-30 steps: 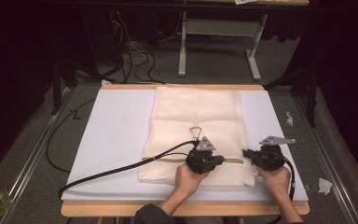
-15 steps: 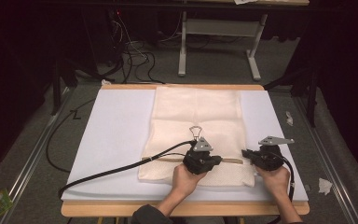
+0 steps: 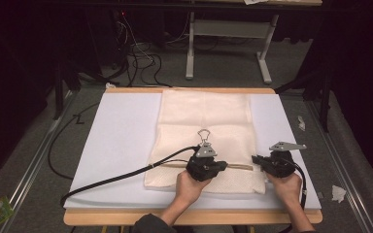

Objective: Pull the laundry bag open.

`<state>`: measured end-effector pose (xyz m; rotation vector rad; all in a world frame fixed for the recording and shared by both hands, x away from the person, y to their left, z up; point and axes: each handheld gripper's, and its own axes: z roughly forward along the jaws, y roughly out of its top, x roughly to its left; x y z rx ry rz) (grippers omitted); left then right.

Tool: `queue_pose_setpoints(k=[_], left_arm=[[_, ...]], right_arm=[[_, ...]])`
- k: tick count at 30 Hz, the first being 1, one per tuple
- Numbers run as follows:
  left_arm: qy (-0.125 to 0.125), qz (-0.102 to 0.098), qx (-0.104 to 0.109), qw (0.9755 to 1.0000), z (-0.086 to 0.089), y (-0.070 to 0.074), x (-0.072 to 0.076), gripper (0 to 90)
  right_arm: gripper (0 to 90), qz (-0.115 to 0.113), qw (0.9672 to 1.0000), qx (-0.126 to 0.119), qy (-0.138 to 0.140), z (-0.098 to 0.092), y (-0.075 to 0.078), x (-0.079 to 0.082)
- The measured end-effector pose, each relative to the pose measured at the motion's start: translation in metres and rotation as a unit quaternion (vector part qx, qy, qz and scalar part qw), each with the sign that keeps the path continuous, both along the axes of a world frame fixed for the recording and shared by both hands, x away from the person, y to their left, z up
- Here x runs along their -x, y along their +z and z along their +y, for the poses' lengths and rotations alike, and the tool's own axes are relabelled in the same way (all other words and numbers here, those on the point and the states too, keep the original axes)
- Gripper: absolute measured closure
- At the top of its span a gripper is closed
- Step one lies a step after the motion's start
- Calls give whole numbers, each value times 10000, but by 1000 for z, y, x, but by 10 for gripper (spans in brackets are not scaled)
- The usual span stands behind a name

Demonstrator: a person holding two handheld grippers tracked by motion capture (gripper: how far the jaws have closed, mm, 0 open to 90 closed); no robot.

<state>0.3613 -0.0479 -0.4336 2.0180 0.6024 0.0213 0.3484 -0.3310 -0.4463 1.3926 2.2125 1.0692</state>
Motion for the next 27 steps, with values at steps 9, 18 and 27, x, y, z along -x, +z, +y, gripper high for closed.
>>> queue_pose_setpoints(k=[9, 18, 27], left_arm=[[12, -45, 18, 10000, 5, 2, 1, 871], [62, -101, 15, 9999, 14, 4, 3, 873], [73, -133, 12, 9999, 19, 7, 4, 873]], right_arm=[[880, -25, 10000, -3, 7, 0, 2, -1], [880, -7, 10000, 10, -3, 1, 2, -1], [879, -44, 10000, 8, 18, 2, 3, -2]])
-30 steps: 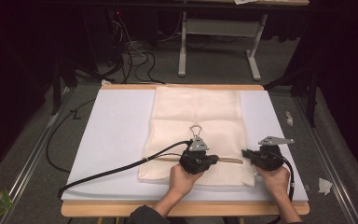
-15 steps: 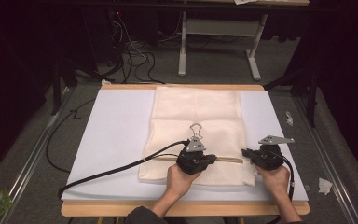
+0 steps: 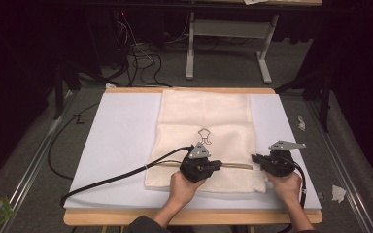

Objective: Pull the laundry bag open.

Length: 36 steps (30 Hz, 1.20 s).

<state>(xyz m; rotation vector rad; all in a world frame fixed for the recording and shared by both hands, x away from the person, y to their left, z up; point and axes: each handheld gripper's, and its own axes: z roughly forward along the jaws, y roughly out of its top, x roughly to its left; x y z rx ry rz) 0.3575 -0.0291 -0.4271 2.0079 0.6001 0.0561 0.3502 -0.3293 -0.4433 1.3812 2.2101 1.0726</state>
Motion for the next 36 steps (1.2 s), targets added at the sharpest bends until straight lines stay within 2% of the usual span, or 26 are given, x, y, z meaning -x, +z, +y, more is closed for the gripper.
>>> queue_pose_setpoints(k=[20, 26, 29, 36], left_arm=[[88, 5, 99, 9999, 19, 2, -2, 873], [100, 32, 82, 9999, 22, 2, -1, 873], [123, -23, 41, 9999, 25, 3, 0, 873], [189, 10, 29, 9998, 30, 5, -1, 873]], right_arm=[[879, 18, 10000, 39, -23, 0, 1, 0], [879, 10, 9999, 109, -11, 0, 1, -1], [879, 10, 10000, 76, 11, 1, 0, -2], [879, 21, 10000, 71, -1, 0, 0, -2]])
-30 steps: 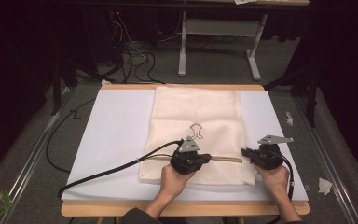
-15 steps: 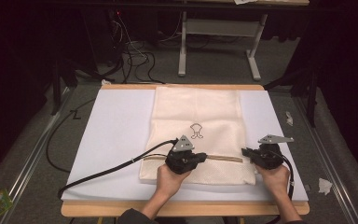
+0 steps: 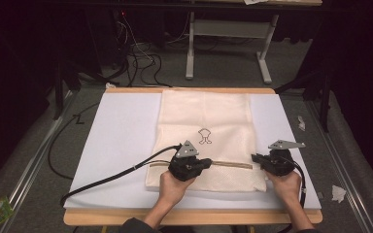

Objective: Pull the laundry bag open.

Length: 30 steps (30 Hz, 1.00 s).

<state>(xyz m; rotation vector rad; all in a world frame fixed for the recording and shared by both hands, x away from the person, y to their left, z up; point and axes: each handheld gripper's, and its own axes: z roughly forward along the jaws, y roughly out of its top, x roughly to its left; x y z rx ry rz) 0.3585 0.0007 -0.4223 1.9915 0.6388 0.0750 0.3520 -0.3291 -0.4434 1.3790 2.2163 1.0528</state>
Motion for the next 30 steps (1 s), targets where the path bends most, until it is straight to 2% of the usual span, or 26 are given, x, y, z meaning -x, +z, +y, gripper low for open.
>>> queue_pose_setpoints(k=[16, 26, 30], left_arm=[[54, 63, 62, 9999, 11, -1, -1, 874], [49, 121, 84, 9999, 17, -1, -2, 874], [138, 160, 164, 9996, 29, -1, -4, 873]], right_arm=[[879, -10, 10000, 52, -5, 1, 0, 0], [879, -12, 10000, -2, 8, 1, 0, 0], [879, 4, 10000, 36, -16, -1, 0, 1]])
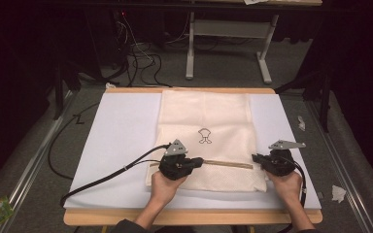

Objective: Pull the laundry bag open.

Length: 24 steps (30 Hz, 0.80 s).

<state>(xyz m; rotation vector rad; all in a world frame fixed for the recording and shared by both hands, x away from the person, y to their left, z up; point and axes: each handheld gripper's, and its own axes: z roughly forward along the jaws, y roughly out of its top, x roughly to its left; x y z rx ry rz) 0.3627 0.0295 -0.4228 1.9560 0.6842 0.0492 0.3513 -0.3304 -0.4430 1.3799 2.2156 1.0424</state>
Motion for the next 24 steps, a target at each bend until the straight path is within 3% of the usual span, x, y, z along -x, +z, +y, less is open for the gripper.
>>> queue_pose_setpoints(k=[24], left_arm=[[179, -109, -25, 9998, 25, 4, 1, 874]], right_arm=[[879, -6, 10000, 86, 11, 2, 0, -1]])
